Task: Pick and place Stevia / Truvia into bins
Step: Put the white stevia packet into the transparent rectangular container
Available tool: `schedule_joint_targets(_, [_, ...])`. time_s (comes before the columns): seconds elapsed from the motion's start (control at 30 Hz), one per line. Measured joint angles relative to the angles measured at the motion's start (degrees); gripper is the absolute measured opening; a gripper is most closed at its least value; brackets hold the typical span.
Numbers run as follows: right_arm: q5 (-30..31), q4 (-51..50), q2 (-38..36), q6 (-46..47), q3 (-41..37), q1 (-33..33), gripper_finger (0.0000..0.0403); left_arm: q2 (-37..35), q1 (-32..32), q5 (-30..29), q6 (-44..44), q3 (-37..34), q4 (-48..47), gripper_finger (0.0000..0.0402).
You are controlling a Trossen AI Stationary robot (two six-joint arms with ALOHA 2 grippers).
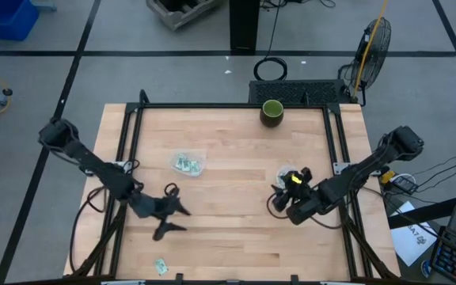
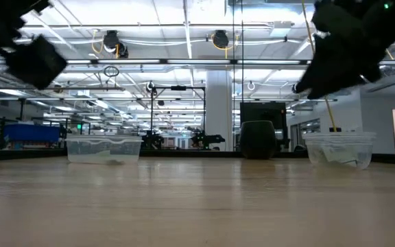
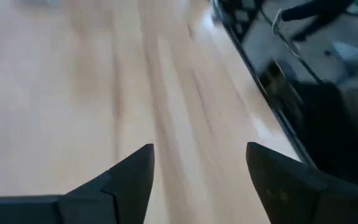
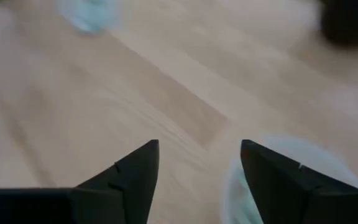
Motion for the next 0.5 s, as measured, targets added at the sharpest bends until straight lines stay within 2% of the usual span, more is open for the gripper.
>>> schedule_joint_targets(0.13, [2.03, 13.48, -1.61, -14.38, 0.00, 0.39, 0.0230, -3.17, -3.76, 5.02, -12.87, -0.02, -10.30, 0.0232])
schedule_joint_targets(0.27, [2.54, 24.98, -1.68, -25.22, 0.00, 0.22, 0.0228, -3.31, -9.91, 5.34, -21.60, -0.04, -11.13, 0.0207])
schedule_joint_targets(0.5, [2.46, 31.21, -1.67, -32.08, 0.00, -1.12, 0.0223, -3.08, -18.66, 6.16, -43.97, -0.04, -11.46, 0.0193])
